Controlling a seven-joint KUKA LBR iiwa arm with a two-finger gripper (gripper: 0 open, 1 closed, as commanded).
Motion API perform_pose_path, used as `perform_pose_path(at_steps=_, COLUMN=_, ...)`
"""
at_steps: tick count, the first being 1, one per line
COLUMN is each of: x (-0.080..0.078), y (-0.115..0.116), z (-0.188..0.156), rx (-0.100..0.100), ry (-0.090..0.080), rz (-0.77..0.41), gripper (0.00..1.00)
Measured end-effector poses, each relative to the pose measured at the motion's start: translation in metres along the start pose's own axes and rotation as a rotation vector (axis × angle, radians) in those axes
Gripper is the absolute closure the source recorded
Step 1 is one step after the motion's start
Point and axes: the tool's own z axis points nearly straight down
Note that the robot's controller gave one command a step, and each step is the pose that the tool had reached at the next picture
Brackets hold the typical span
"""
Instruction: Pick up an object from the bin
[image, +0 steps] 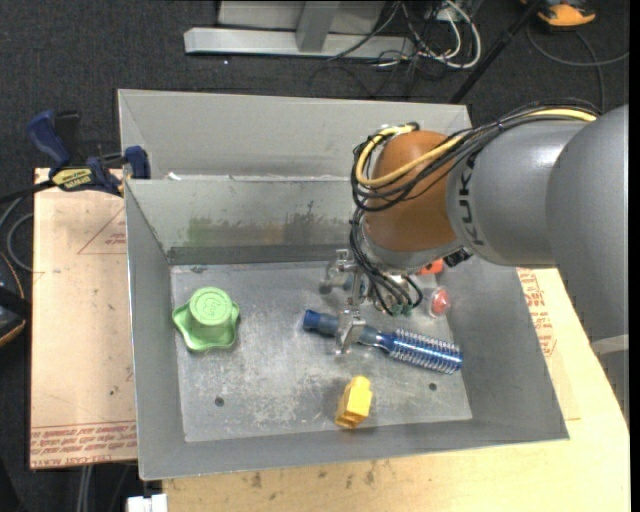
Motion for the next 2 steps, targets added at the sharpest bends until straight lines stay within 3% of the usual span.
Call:
perform_pose_path(at_steps=1, x=-0.002, y=0.003, z=-0.003, rx=-0.003, ry=-0.006, rz=-0.003, gripper=1.0)
perform_pose_path(at_steps=2, x=0.002, y=-0.004, z=-0.139, rx=-0.002, ry=-0.016, rz=0.004, gripper=1.0)
